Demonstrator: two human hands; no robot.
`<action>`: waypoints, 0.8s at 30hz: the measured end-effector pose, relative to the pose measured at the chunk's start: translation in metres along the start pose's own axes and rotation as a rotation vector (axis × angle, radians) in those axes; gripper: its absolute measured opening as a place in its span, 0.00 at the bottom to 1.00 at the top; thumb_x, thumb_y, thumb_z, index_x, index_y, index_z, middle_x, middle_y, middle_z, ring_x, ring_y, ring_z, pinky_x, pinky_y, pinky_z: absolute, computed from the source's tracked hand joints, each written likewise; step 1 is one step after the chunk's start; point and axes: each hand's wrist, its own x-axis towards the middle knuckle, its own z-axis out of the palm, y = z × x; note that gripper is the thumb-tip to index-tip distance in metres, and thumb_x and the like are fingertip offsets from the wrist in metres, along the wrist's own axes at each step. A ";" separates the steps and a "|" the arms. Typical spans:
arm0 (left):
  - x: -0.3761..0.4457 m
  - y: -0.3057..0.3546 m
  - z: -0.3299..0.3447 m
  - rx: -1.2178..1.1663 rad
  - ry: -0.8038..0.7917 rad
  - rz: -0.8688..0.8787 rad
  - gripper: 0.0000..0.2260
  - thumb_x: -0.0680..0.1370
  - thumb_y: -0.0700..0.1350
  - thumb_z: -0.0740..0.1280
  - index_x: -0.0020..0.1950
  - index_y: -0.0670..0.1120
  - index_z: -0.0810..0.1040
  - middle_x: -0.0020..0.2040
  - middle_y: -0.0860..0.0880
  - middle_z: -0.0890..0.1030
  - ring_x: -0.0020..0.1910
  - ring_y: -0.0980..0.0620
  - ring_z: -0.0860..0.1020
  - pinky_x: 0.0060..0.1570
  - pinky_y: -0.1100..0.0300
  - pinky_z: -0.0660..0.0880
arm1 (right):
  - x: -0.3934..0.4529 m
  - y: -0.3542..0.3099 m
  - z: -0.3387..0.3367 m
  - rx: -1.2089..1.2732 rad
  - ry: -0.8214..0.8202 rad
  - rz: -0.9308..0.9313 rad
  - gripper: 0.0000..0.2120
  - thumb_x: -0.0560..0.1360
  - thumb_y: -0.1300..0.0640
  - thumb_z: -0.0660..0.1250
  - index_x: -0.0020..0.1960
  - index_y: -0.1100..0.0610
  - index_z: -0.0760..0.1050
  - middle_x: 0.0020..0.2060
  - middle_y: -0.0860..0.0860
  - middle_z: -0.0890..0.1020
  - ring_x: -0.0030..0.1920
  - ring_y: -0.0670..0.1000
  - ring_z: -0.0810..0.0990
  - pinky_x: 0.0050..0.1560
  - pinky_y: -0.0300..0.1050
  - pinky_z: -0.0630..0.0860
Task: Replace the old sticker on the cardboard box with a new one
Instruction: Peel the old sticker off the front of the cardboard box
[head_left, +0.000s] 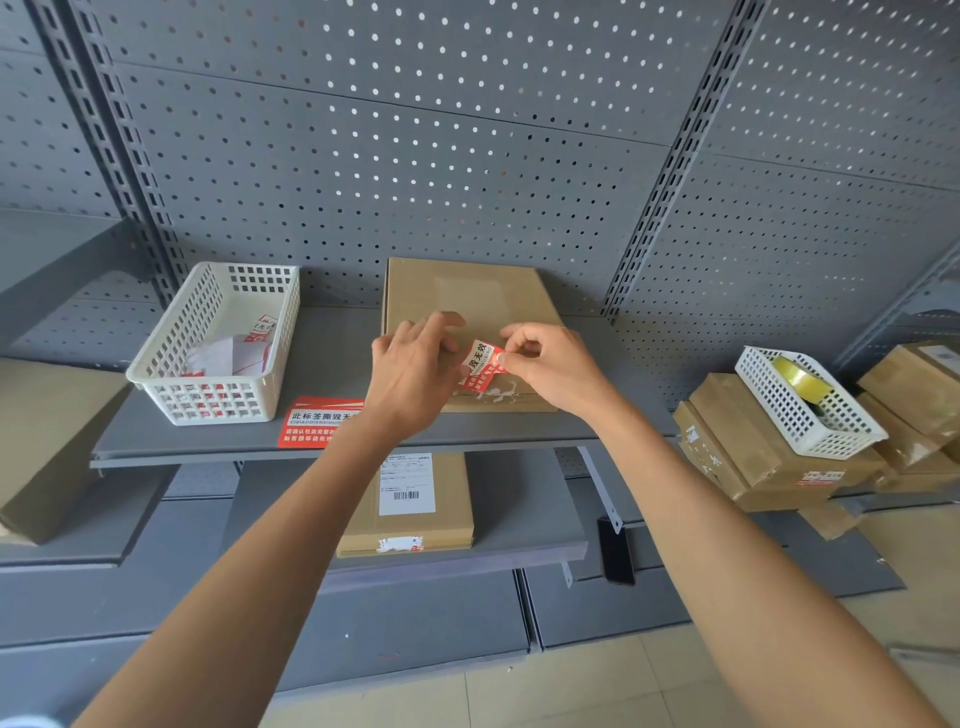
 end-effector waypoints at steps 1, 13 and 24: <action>0.000 0.001 0.002 0.019 0.013 0.009 0.21 0.75 0.46 0.74 0.65 0.53 0.72 0.50 0.59 0.79 0.55 0.51 0.72 0.55 0.54 0.58 | 0.002 -0.002 0.000 -0.017 0.011 0.000 0.06 0.75 0.55 0.73 0.49 0.56 0.79 0.61 0.47 0.82 0.60 0.47 0.80 0.66 0.48 0.74; -0.004 -0.006 0.000 0.052 -0.002 0.072 0.16 0.74 0.47 0.75 0.60 0.51 0.78 0.54 0.56 0.79 0.57 0.47 0.75 0.61 0.51 0.63 | 0.012 -0.020 0.027 -0.240 0.041 -0.136 0.07 0.73 0.56 0.73 0.37 0.48 0.80 0.41 0.46 0.83 0.47 0.53 0.80 0.52 0.54 0.77; -0.007 -0.012 0.001 0.052 0.065 0.118 0.12 0.70 0.44 0.79 0.51 0.48 0.81 0.49 0.53 0.83 0.48 0.47 0.80 0.59 0.49 0.71 | 0.012 -0.021 0.027 -0.323 0.067 -0.123 0.05 0.76 0.55 0.71 0.42 0.50 0.83 0.39 0.49 0.86 0.44 0.54 0.81 0.47 0.52 0.79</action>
